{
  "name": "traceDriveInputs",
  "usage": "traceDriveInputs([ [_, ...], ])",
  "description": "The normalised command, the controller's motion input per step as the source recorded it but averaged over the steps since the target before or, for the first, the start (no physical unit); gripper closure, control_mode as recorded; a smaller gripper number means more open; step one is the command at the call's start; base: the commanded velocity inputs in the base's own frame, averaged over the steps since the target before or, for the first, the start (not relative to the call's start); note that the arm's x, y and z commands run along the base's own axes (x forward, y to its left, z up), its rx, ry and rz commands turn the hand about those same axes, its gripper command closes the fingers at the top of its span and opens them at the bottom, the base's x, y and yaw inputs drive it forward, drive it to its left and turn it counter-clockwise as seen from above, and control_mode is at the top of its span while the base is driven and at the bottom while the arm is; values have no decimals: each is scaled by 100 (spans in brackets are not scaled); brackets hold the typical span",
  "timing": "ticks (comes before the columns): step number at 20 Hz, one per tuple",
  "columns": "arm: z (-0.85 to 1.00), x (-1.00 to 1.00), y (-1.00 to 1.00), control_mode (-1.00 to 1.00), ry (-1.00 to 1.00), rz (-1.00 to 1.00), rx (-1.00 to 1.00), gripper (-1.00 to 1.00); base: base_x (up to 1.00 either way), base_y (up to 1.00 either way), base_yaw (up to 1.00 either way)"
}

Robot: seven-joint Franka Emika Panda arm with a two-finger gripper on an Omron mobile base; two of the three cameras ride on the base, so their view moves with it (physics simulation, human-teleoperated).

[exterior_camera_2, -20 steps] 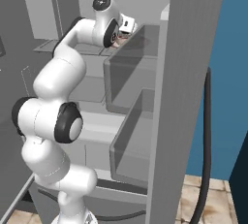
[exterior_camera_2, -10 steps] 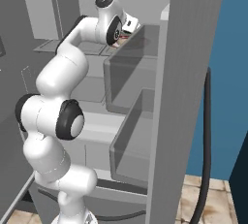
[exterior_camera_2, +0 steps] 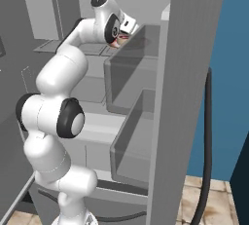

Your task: Retrieve the steak from the fridge and place it on the saucepan with marinade on the stove.

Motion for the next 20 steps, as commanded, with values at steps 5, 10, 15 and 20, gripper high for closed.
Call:
traceDriveInputs([
  [5,0,0,0,-100,2,0,2,-100,0,0,0],
  [10,0,10,0,-100,2,0,0,-100,0,0,0],
  [15,0,18,0,-100,1,0,0,-100,0,0,0],
  [20,-1,18,0,-100,1,-1,0,-100,0,0,0],
])
